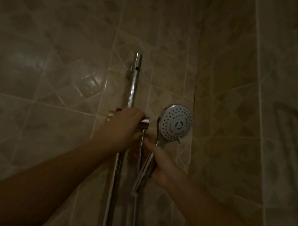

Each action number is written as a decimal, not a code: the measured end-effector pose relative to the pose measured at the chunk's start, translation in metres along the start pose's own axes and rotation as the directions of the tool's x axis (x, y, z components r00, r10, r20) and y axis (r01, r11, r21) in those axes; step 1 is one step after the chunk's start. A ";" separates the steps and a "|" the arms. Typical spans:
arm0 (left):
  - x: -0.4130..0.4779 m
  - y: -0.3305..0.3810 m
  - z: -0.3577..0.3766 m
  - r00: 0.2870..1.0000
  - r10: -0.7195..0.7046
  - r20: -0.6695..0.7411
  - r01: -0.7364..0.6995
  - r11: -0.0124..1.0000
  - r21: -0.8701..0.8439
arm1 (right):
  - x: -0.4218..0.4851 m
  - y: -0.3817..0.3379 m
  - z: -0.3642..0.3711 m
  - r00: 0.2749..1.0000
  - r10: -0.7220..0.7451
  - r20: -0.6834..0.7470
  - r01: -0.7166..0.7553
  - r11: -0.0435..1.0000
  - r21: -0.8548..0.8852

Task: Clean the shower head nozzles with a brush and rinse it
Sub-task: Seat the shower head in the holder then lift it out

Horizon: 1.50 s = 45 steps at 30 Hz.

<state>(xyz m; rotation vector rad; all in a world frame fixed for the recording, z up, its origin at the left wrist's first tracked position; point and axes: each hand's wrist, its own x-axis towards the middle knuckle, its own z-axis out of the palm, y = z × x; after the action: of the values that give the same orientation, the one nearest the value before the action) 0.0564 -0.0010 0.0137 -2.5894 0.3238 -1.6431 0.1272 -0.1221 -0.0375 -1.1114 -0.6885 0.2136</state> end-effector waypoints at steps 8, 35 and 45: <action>0.006 -0.004 0.002 0.993 -0.038 -0.111 0.040 0.999 0.018 | 0.015 0.006 0.013 0.980 -0.075 -0.185 0.102 0.985 0.142; 0.008 -0.005 0.010 1.000 -0.009 -0.030 0.014 0.986 0.168 | 0.029 -0.058 -0.009 0.904 -0.358 -0.232 0.348 0.934 -0.085; 0.003 0.061 0.023 0.984 -0.178 -0.028 0.136 0.837 -0.531 | -0.041 -0.059 -0.032 0.984 -0.175 0.001 0.175 0.984 -0.013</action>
<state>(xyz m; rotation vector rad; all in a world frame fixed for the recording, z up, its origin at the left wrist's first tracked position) 0.0694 -0.0626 -0.0034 -3.0123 0.6723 -1.9425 0.1046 -0.1924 -0.0106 -1.0569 -0.7842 0.0584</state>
